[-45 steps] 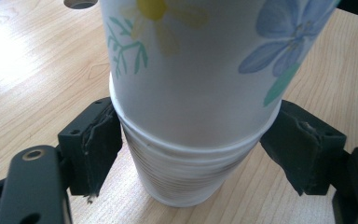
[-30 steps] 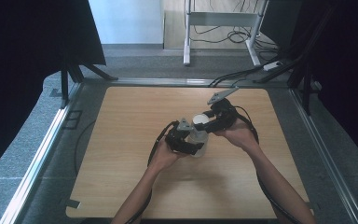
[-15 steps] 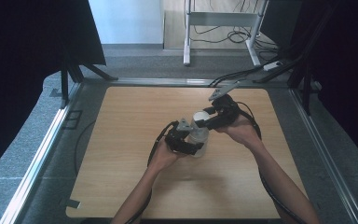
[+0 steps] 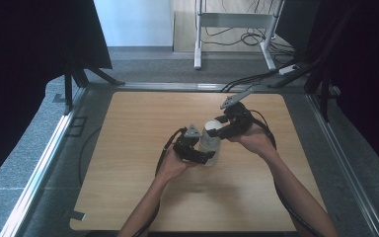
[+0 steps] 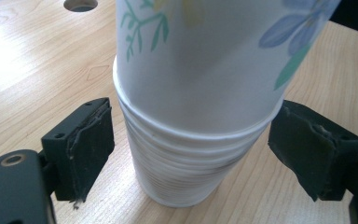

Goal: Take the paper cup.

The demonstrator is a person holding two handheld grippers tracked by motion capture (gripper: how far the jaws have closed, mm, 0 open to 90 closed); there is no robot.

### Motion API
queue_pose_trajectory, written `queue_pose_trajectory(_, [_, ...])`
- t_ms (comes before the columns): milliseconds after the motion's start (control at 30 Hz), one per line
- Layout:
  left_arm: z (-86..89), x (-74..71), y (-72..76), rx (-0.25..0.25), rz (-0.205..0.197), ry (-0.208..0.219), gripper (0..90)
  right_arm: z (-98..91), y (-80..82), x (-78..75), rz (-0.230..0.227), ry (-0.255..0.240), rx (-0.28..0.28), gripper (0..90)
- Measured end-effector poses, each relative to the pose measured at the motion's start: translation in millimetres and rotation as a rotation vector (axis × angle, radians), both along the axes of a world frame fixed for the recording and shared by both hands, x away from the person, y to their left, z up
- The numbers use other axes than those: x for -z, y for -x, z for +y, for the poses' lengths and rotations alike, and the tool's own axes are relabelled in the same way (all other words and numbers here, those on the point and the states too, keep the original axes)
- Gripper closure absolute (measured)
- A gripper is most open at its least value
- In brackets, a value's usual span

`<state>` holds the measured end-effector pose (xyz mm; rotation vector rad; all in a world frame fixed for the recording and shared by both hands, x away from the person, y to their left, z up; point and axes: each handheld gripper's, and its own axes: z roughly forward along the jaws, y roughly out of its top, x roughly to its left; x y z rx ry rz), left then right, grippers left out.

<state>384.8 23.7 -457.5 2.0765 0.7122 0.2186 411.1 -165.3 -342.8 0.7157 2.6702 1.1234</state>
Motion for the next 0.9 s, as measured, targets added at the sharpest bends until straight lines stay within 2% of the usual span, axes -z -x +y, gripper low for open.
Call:
queue_pose_trajectory(267, [0.0,-0.9,1.1,-0.002,-0.013,0.012,21.7,-1.6,0.1,0.4,0.004,-0.002,-0.006,36.5])
queue_pose_trajectory(533, [-0.4,-0.9,1.6,-0.001,-0.016,0.01,22.8,-2.4,0.3,-4.6,-0.006,0.001,0.003,37.4])
queue_pose_trajectory(900, [0.1,-0.8,1.3,0.0,-0.009,-0.001,22.0,-4.0,2.3,-20.2,-0.021,-0.001,0.007,37.5])
